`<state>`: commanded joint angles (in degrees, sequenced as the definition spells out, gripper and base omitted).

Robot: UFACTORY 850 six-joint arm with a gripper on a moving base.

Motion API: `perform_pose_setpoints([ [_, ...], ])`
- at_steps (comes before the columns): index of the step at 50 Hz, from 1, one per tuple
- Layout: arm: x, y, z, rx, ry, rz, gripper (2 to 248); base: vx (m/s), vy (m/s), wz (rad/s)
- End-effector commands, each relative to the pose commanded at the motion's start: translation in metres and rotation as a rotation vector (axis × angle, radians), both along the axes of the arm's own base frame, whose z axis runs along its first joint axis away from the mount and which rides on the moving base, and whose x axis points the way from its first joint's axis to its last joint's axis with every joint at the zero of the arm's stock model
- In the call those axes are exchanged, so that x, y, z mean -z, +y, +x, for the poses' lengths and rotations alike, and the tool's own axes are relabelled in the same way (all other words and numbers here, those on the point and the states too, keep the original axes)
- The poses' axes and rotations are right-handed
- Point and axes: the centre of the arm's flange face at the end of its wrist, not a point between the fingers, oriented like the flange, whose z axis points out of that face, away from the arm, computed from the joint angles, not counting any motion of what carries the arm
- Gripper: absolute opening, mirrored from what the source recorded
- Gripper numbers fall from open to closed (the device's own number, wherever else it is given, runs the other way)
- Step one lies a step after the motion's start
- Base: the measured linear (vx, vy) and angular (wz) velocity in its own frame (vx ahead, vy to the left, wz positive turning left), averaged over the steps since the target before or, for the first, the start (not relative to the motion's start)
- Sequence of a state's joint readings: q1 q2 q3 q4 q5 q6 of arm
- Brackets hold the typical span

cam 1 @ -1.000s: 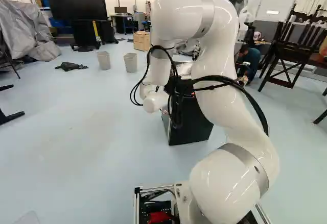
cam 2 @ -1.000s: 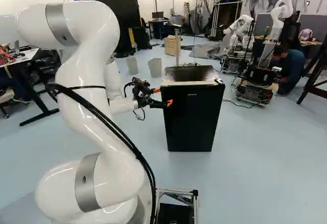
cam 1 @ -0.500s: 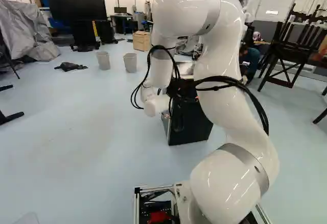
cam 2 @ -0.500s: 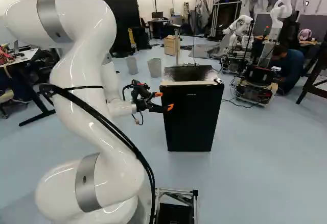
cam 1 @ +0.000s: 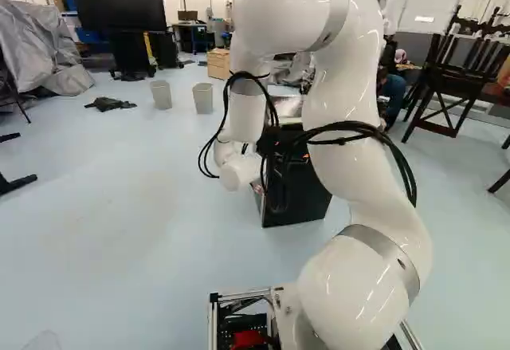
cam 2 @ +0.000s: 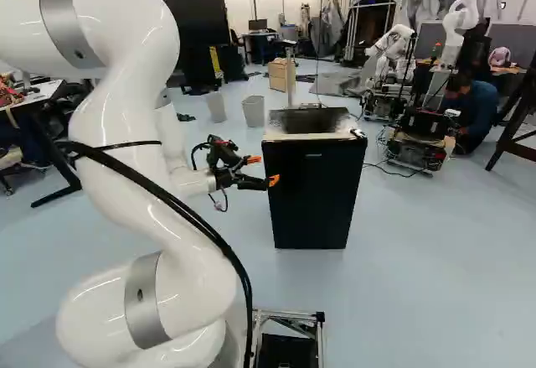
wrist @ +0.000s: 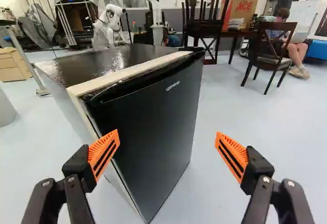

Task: Grab a drink from the fridge

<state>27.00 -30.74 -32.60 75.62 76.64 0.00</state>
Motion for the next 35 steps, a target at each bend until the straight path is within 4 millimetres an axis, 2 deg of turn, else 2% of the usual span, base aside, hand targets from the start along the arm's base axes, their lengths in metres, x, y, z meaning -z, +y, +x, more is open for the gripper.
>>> perform_pose_setpoints([
  [17,0.0,0.017,-0.006,-0.028,0.0,0.001,247,0.0,0.0,0.0],
  [35,0.001,0.036,0.001,-0.048,-0.015,0.01,247,0.0,0.0,0.0],
])
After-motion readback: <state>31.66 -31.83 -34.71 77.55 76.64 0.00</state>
